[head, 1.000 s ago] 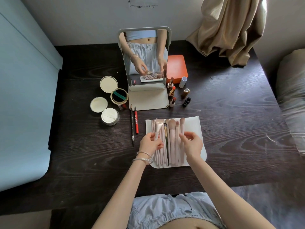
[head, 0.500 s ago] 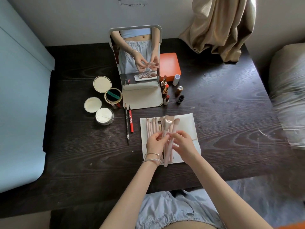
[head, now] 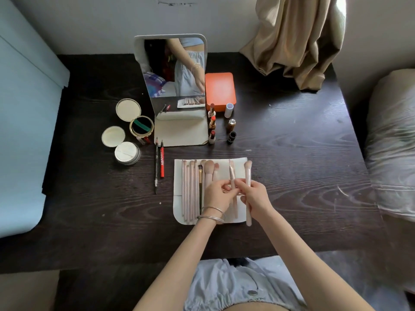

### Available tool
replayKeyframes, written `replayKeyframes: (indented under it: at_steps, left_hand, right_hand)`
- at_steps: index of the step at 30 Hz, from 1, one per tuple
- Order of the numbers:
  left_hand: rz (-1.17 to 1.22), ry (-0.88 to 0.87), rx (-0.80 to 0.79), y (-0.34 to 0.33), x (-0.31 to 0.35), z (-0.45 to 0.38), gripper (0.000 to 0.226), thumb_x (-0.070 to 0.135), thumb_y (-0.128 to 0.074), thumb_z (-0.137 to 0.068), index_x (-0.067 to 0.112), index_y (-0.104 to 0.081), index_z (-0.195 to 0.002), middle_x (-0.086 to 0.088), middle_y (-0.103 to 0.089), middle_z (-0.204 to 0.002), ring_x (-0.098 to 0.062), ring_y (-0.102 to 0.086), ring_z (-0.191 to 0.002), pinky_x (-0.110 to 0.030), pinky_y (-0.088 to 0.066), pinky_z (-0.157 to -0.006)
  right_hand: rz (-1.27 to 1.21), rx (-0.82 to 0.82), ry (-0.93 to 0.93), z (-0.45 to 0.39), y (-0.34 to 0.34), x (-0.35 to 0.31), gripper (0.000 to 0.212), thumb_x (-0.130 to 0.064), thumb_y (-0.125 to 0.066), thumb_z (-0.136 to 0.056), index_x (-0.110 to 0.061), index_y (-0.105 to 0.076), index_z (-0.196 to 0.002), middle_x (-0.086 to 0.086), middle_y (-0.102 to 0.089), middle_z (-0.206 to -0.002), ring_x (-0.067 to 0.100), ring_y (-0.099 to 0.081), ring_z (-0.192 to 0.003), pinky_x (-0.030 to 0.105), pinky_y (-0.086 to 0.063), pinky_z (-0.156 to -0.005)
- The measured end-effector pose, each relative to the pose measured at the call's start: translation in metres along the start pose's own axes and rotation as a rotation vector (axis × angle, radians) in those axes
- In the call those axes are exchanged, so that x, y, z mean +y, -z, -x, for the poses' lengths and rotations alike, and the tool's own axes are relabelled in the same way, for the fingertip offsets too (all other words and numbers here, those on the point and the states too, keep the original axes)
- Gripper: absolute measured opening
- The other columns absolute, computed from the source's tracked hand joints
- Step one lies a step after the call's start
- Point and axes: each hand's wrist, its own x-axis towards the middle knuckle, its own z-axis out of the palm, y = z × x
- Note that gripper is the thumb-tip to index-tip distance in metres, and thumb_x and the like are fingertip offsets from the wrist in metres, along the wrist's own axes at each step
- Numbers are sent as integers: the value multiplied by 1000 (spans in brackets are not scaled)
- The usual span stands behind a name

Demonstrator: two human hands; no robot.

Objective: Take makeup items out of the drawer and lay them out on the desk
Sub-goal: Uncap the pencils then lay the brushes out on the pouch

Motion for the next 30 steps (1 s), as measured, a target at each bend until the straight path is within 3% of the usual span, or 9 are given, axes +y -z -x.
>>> replayKeyframes:
  at_steps: [4, 7, 10, 14, 16, 18, 20, 25, 30]
  left_hand:
    - [-59, 58, 28, -16, 6, -4, 25, 24, -61, -89, 10, -66, -109, -8, -69, -103, -20, -63, -98, -29, -51, -84]
    - [-143, 61, 27, -23, 9, -7, 22, 22, -57, -91, 9, -68, -105, -10, -70, -101, -23, -63, -97, -32, -51, -83]
    - [-216, 67, 7, -27, 7, -7, 22, 20, -53, -93, 8, -69, -102, -13, -70, -98, -23, -62, -89, -30, -49, -75]
    - [-307, 63, -34, -28, 10, -11, 23, 14, -53, -91, 4, -67, -106, -14, -68, -99, -28, -62, -100, -33, -45, -81]
    - [-363, 38, 38, -24, 10, -9, 26, 16, -52, -92, 7, -64, -113, -9, -64, -103, -25, -61, -102, -32, -47, -80]
    - [-446, 12, 221, -16, 3, -7, 31, 13, -50, -92, 15, -58, -122, -4, -59, -112, -22, -58, -101, -32, -49, -76]
    - [-547, 25, 339, -6, -6, -7, 29, 15, -50, -92, 15, -53, -121, -6, -54, -115, -23, -55, -101, -32, -48, -74]
    - [-660, 118, 330, 3, -18, -11, 29, 25, -54, -92, 9, -50, -117, -10, -51, -120, -23, -54, -106, -30, -49, -80]
    - [-702, 144, 325, 1, -17, -13, 28, 27, -49, -95, 8, -49, -116, -10, -55, -116, -23, -57, -104, -30, -48, -76]
  right_hand:
    - [57, -23, 14, -12, 13, 1, 6, -7, -63, -86, -2, -67, -84, 6, -61, -71, 0, -47, -42, 15, -37, -46]
    - [119, -26, 8, -21, 19, 7, 10, -9, -66, -84, 0, -68, -87, 8, -59, -72, 7, -45, -51, 17, -36, -47]
    - [231, -43, 14, -27, 23, 10, 16, -16, -72, -80, -1, -70, -85, 3, -60, -68, 3, -45, -49, 16, -34, -48]
    - [333, -10, 64, -31, 25, 12, 23, -24, -76, -72, -3, -73, -79, 4, -66, -73, 8, -53, -63, 23, -41, -62]
    - [350, 27, 87, -34, 25, 12, 15, -23, -75, -75, -8, -71, -77, 0, -66, -71, 13, -60, -73, 27, -46, -71]
    - [384, 43, 100, -36, 24, 11, 10, -21, -73, -78, -14, -66, -74, -1, -66, -70, 17, -64, -77, 31, -50, -77]
    - [423, 33, 107, -37, 23, 11, 10, -22, -73, -79, -15, -65, -76, 0, -67, -72, 16, -65, -76, 30, -52, -77]
    - [457, 24, 113, -35, 20, 15, 15, -22, -73, -79, -11, -68, -86, 4, -70, -80, 12, -64, -72, 18, -44, -61]
    - [489, 32, 116, -38, 19, 16, 14, -25, -75, -77, -14, -68, -83, 6, -72, -85, 18, -68, -82, 28, -52, -72]
